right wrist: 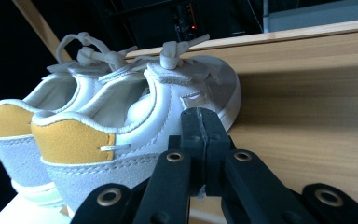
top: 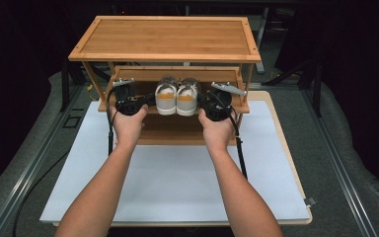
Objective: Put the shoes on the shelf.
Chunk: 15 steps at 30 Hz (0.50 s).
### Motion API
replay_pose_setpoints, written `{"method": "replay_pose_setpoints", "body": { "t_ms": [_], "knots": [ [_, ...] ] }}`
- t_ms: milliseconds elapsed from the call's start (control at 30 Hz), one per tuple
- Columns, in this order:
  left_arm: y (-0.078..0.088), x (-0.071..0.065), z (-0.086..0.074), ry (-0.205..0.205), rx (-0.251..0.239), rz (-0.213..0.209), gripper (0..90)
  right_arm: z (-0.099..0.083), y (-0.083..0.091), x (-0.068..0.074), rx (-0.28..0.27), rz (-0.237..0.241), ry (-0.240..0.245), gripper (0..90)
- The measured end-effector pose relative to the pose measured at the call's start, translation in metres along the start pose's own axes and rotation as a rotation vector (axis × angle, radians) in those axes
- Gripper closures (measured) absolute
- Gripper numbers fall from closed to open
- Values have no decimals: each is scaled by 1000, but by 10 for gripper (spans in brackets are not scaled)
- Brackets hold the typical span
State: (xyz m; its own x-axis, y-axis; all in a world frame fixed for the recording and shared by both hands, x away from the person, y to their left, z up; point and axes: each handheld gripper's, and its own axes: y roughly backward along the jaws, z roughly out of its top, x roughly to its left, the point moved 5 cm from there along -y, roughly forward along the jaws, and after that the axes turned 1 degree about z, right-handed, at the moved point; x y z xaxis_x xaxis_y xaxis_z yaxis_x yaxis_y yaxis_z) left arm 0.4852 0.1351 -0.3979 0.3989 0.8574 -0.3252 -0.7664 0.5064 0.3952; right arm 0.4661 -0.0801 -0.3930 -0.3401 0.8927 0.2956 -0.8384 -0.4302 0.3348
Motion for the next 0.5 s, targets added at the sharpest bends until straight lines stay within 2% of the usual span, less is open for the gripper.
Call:
{"method": "replay_pose_setpoints", "body": {
  "t_ms": [67, 167, 200, 333, 400, 500],
  "knots": [
    [-3, 1, 2, -5, 6, 0, 900, 2, -5, -3, -15, 6, -17, 900],
    [-8, 3, 6, -19, 17, 10, 900, 4, -9, -6, 1, -4, -17, 900],
    [-10, 3, 8, -24, 18, 16, 900, 6, -12, -6, -27, 2, -23, 900],
    [-17, 6, 10, -10, 13, 13, 900, 9, -18, -10, 7, 11, -19, 900],
    [-20, 7, 12, -5, 13, 15, 900, 11, -23, -12, -15, 2, -30, 900],
    [-24, 8, 15, -11, 20, 22, 899, 13, -26, -14, -1, 6, -41, 900]
  ]
}}
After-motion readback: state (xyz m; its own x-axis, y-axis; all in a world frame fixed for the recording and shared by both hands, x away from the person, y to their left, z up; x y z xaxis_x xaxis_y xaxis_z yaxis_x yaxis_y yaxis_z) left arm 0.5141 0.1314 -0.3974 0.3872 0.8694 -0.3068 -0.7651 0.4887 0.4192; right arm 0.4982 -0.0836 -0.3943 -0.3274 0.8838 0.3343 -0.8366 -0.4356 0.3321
